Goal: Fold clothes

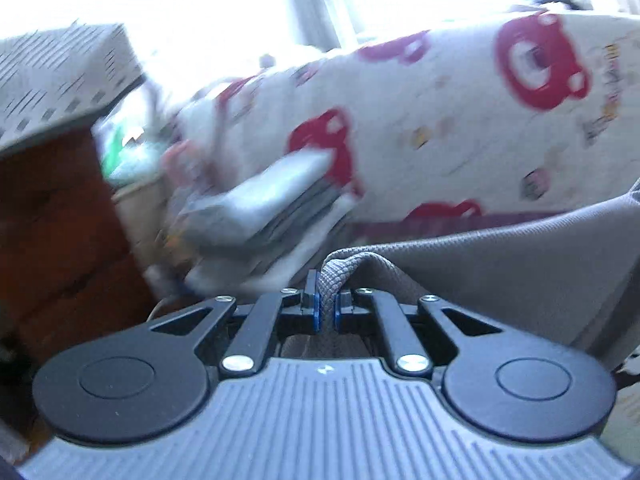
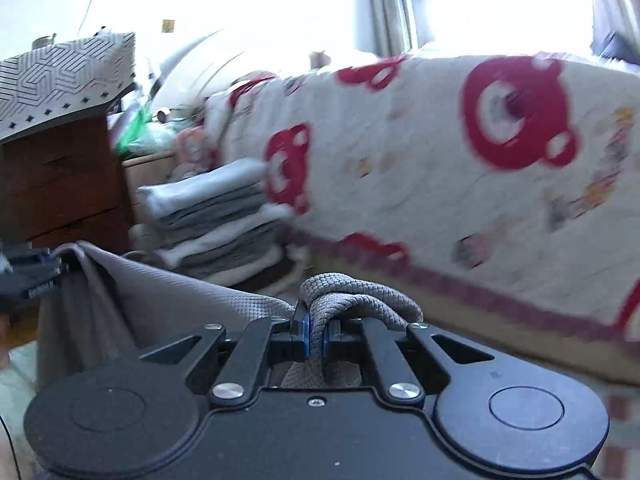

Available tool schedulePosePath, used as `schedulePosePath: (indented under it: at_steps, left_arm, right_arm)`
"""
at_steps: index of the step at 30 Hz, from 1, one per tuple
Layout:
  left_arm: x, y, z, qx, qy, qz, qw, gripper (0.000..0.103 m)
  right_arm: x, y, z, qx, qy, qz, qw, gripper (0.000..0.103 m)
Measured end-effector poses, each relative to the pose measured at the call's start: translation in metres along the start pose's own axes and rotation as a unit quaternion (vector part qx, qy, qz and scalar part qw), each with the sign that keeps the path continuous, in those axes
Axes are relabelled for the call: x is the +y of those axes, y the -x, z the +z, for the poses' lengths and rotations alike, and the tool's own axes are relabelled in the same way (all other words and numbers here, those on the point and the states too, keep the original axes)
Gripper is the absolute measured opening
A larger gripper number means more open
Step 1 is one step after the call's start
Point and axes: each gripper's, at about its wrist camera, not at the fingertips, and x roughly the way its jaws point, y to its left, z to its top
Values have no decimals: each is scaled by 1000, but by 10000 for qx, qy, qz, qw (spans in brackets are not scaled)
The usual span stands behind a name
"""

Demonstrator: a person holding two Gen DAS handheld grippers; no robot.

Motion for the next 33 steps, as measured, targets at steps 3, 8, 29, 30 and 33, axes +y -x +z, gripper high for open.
schedulePosePath:
  at_steps: [3, 8, 29, 30, 33]
  left_arm:
    - [-12, 1, 29, -311, -28, -181, 9993, 6]
    - [-16, 3, 73, -817, 147, -532, 9951, 6]
    - [-55, -184, -153, 2258, 593, -1157, 9655, 56]
    - [-56, -183, -156, 2242, 632, -1262, 9643, 56]
    - [-57, -172, -159, 2101, 796, -1719, 9591, 56]
  right_arm:
    - [-17, 30, 18, -107, -62, -153, 9998, 6]
    - [-43, 83, 49, -477, -401, -152, 9979, 6]
    - [-88, -174, -118, 2031, -840, -743, 9727, 39]
    - [-83, -174, -121, 2070, -803, -597, 9732, 43]
    - [-61, -165, -128, 2109, -669, -55, 9752, 51]
